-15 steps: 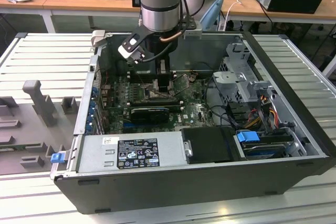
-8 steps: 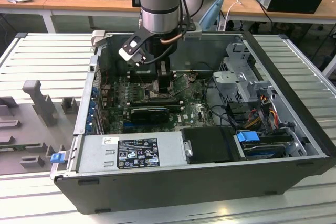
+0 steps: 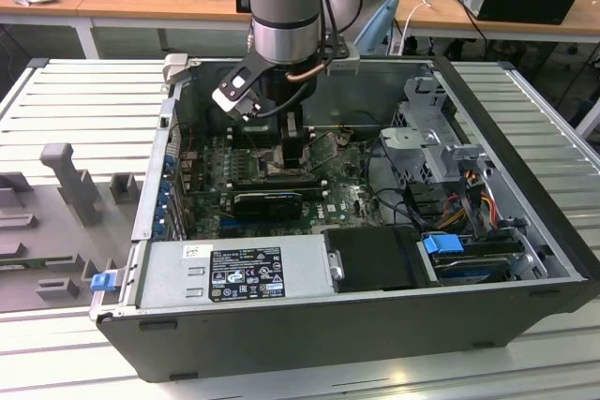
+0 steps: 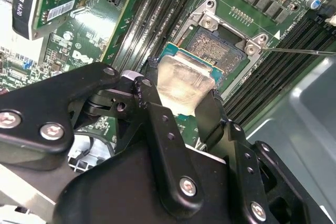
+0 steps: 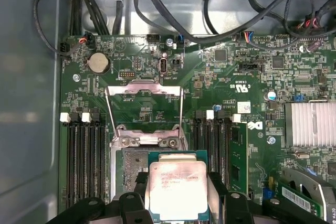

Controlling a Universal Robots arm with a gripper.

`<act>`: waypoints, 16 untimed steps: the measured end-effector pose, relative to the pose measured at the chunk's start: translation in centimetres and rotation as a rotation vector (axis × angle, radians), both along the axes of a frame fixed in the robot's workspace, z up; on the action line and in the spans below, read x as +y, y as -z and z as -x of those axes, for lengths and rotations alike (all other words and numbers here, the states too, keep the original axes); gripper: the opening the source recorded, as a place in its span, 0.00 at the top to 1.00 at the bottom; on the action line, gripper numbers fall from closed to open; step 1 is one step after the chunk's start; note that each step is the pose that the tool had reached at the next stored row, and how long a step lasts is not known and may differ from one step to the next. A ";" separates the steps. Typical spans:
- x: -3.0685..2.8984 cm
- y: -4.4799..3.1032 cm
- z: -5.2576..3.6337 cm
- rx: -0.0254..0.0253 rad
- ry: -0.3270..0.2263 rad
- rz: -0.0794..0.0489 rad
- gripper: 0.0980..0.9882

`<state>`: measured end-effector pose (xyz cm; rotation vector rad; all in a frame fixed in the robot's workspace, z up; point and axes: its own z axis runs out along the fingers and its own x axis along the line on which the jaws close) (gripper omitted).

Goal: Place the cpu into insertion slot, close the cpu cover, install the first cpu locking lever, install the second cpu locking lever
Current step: 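Place the cpu into insertion slot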

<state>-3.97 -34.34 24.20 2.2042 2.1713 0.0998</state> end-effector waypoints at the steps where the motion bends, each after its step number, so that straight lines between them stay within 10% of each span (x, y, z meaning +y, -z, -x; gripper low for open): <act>1: 0.03 0.09 0.00 0.0001 0.000 0.000 0.52; 16: 0.80 0.87 0.02 0.0005 0.000 0.000 0.52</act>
